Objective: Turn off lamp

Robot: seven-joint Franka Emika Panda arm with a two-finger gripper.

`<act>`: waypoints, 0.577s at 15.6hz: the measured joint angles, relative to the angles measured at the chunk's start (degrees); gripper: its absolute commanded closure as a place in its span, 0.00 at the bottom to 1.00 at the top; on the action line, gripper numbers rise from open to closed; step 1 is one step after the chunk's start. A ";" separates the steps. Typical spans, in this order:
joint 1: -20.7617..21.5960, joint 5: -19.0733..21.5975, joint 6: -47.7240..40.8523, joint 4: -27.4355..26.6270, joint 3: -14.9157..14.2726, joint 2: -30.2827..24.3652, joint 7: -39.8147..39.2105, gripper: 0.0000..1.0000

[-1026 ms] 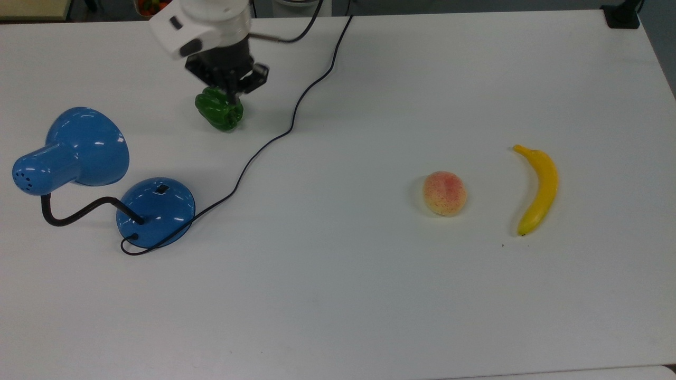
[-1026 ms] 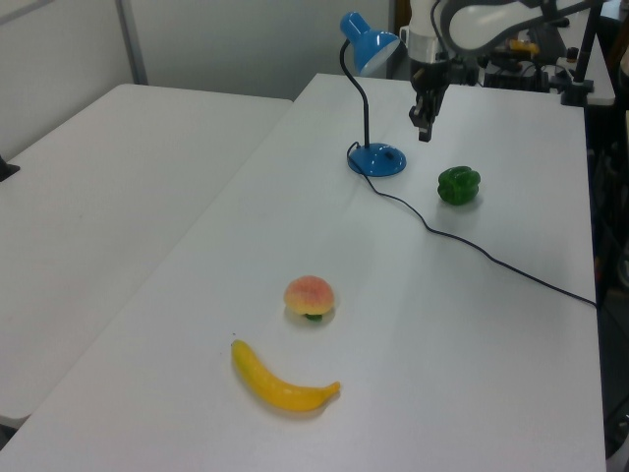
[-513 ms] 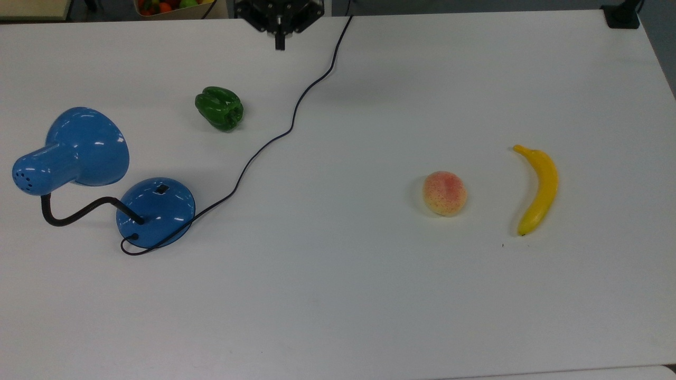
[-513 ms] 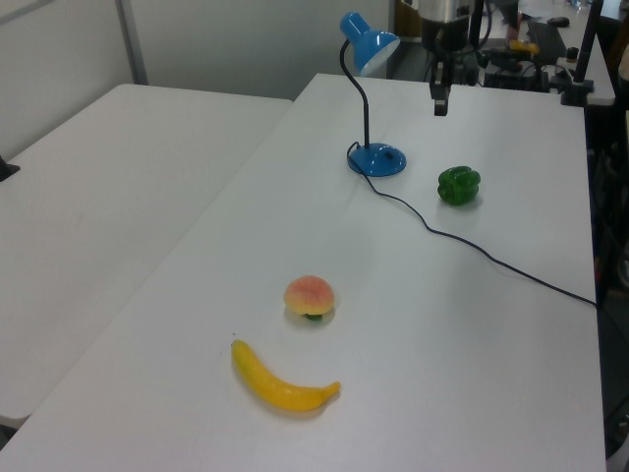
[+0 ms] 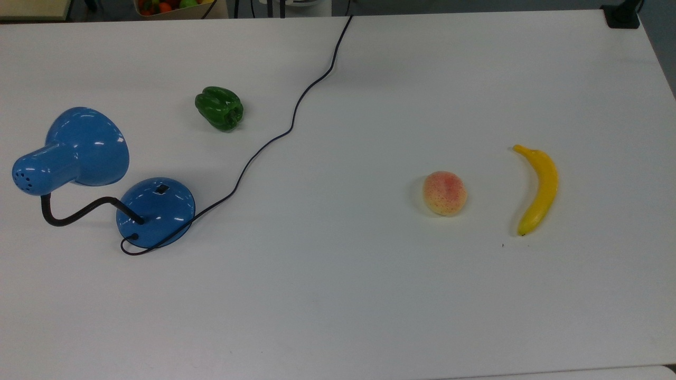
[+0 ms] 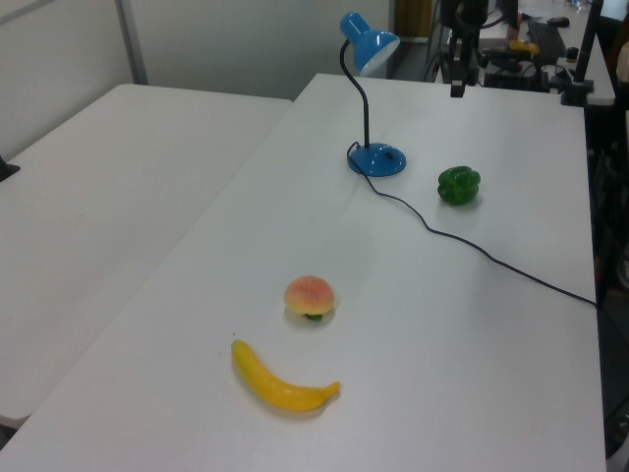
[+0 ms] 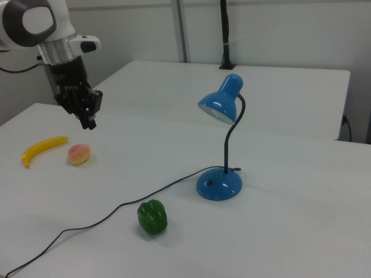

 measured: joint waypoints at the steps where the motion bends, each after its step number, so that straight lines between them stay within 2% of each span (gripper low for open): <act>1: -0.22 0.00 -0.13 0.23 -0.01 0.00 -0.03 0.00; 9: -1.80 0.00 -0.19 0.54 -0.12 0.15 -0.69 0.00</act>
